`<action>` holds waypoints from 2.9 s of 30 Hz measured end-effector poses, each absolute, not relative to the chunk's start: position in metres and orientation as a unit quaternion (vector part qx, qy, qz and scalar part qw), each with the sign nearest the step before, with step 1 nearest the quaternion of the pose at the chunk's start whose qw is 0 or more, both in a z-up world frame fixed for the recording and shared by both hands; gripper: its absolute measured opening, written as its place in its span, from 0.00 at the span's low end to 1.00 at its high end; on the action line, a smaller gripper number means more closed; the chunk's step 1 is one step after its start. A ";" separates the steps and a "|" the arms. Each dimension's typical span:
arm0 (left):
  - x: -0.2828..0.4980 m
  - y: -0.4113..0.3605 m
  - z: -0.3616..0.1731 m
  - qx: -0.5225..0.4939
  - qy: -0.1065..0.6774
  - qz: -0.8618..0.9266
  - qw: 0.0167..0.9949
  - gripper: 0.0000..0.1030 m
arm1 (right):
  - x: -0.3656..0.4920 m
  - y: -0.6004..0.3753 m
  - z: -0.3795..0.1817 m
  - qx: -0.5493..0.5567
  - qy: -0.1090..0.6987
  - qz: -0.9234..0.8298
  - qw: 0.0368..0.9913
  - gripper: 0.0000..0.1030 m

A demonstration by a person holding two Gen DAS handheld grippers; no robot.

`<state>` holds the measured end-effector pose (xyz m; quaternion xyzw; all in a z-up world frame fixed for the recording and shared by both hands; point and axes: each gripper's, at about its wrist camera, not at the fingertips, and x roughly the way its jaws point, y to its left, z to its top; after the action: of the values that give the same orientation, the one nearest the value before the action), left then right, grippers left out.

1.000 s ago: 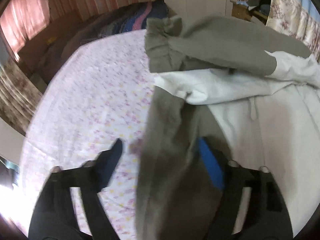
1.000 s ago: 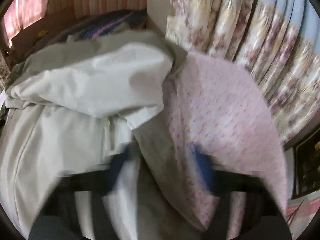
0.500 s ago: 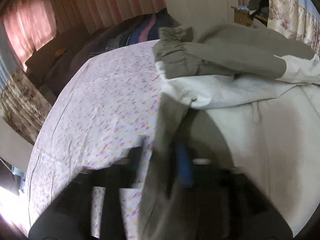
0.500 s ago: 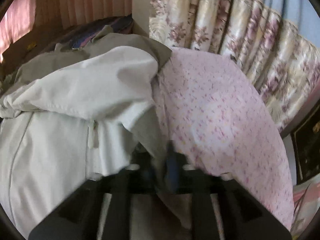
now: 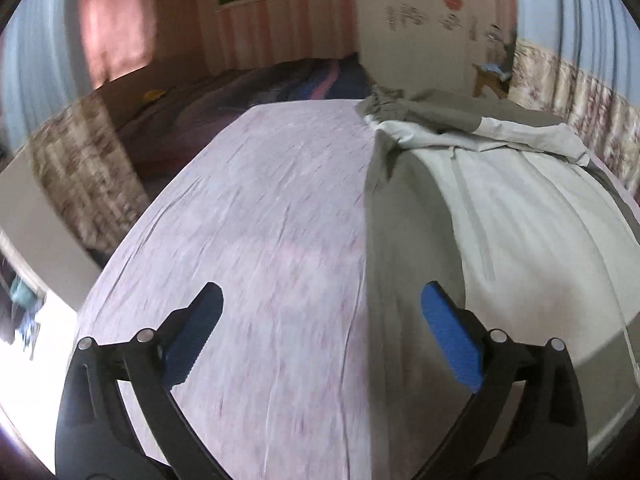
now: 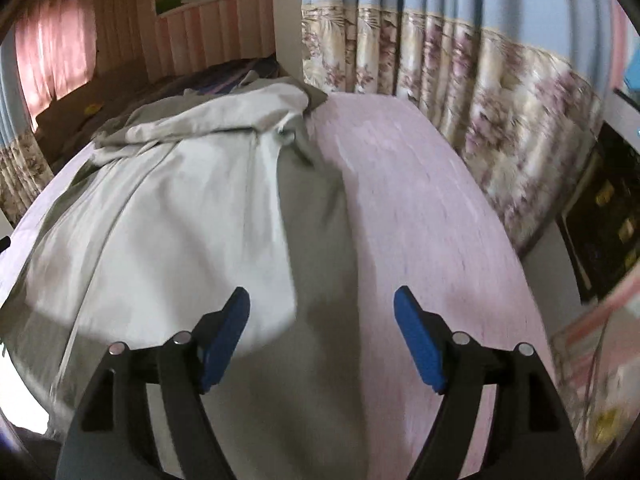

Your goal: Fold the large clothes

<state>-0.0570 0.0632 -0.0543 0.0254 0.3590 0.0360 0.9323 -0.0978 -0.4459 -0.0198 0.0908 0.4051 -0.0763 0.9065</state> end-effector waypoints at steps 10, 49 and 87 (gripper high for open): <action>-0.148 0.037 -0.077 0.050 0.319 0.024 0.946 0.96 | -0.178 -0.442 -0.040 0.111 0.381 -0.093 0.913 0.73; -0.171 0.010 -0.088 0.003 0.344 -0.028 0.939 0.10 | -0.198 -0.403 -0.018 0.090 0.301 -0.055 0.948 0.07; -0.105 0.049 0.065 0.032 0.225 -0.028 0.973 0.10 | -0.159 -0.402 0.127 0.057 0.192 -0.014 0.980 0.06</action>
<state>-0.1049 0.0488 0.0653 0.0320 0.2252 -0.0282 0.9734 -0.1595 -0.4017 0.1266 0.0566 0.1922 -0.0144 0.9796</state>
